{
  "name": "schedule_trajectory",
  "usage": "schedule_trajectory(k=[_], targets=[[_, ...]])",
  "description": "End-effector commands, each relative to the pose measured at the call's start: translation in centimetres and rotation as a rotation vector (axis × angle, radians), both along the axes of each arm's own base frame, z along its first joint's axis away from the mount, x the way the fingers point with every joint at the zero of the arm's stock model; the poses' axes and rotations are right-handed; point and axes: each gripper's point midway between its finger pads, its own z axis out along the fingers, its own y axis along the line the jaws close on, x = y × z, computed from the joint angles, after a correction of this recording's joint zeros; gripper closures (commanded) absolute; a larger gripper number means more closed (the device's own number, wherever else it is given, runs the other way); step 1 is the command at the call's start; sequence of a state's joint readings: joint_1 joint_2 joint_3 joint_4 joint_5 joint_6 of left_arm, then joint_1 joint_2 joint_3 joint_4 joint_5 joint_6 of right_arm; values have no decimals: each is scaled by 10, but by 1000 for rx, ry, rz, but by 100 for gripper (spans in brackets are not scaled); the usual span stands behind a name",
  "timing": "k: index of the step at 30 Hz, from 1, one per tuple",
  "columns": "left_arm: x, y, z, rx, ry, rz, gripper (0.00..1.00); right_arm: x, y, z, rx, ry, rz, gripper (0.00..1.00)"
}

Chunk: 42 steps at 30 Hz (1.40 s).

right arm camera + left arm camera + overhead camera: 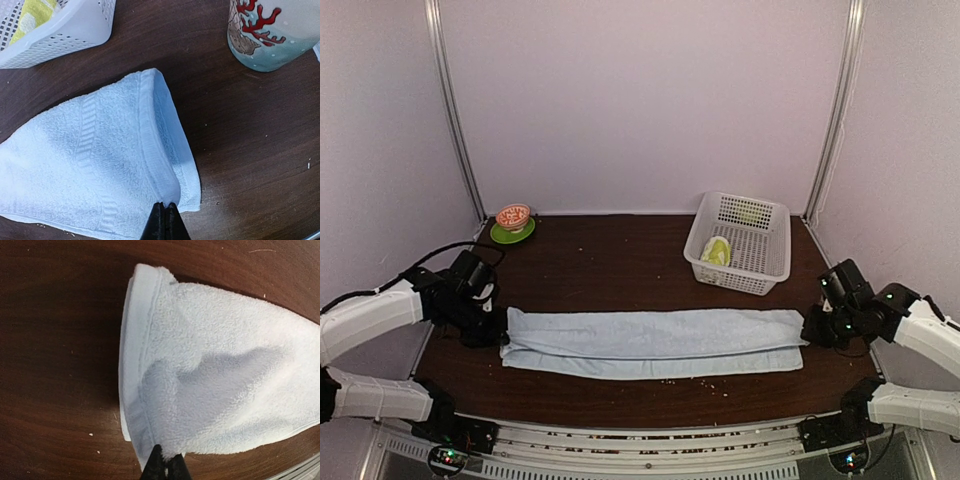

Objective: Roll the towels
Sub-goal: Smooth out the towel at the center of the board.

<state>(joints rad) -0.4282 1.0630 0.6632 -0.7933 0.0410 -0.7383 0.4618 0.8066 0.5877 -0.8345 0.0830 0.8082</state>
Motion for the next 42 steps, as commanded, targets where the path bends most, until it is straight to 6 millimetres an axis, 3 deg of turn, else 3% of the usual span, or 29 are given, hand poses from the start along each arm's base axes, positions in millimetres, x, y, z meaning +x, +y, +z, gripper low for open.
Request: schedule_trajectory(k=[1,6,7,9,10,12,14,16,18,21,23,27,30,35,42], targets=[[-1,-3,-12,0,29,-8,100,-6,-1,-20,-4,56,-6,100],[-3,5,-17,30,39,31,100,-10,5,-26,28,81,16,100],[-3,7,-16,35,35,39,100,-11,8,-25,39,81,28,96],[-4,8,-13,40,31,44,100,-12,11,-22,54,87,46,80],[-5,9,-13,42,34,50,96,-14,13,-19,58,91,55,71],[-7,9,-8,41,37,49,74,-15,16,-10,71,86,80,53],[-7,7,2,32,26,38,56,-15,19,2,86,68,104,41],[-7,8,17,30,-6,26,42,-13,23,15,95,43,129,37],[-3,6,37,14,-62,6,36,-5,28,25,99,8,154,38],[13,-8,62,-39,-147,-34,37,13,41,27,112,-31,171,43],[26,-21,66,-76,-160,-55,42,23,53,22,119,-43,184,48],[53,-48,49,-123,-140,-84,65,36,80,9,75,-42,223,54],[56,-61,20,-104,-83,-116,78,35,97,-14,19,9,263,57],[39,-46,-36,-18,29,-77,89,19,104,-54,5,112,266,62],[4,-7,-80,98,124,40,92,-15,84,-91,-37,237,257,64]])
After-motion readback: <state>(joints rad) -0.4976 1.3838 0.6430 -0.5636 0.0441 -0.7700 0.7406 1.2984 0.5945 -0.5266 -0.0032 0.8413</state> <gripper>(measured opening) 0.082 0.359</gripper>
